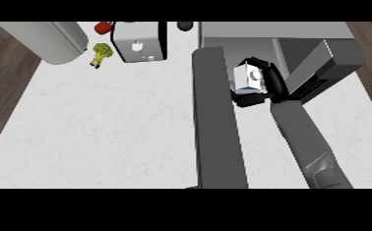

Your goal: Pick up the milk, place it into the microwave and close the microwave

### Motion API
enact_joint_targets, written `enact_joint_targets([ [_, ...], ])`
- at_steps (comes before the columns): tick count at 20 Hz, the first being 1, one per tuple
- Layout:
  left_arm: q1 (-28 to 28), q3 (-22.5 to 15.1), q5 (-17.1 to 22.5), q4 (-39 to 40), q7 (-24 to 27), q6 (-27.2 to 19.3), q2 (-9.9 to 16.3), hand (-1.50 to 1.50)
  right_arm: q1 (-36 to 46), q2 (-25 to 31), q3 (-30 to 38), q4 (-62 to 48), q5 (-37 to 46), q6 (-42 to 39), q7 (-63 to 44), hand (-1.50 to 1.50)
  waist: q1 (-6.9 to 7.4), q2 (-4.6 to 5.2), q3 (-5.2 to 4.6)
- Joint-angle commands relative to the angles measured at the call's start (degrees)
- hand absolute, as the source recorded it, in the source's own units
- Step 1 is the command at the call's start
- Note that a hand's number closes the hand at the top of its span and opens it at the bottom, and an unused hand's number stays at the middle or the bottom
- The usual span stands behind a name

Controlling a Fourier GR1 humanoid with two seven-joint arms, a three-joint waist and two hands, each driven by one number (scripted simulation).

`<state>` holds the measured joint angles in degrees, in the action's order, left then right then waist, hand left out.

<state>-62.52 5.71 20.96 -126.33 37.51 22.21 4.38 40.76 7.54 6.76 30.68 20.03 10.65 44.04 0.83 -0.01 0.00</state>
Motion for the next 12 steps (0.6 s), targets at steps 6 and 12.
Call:
enact_joint_targets([
  [6,7.7,5.3,3.0,5.3,-3.5,0.4,2.6,-1.5,12.6,2.2,1.8,-9.7,2.4,5.1,-6.4,1.5,1.18,0.81,0.05],
  [12,9.9,4.6,3.4,5.1,-5.4,0.3,2.9,-1.5,14.4,3.3,2.9,-17.2,4.7,15.3,-7.7,1.5,3.5,2.04,0.14],
])
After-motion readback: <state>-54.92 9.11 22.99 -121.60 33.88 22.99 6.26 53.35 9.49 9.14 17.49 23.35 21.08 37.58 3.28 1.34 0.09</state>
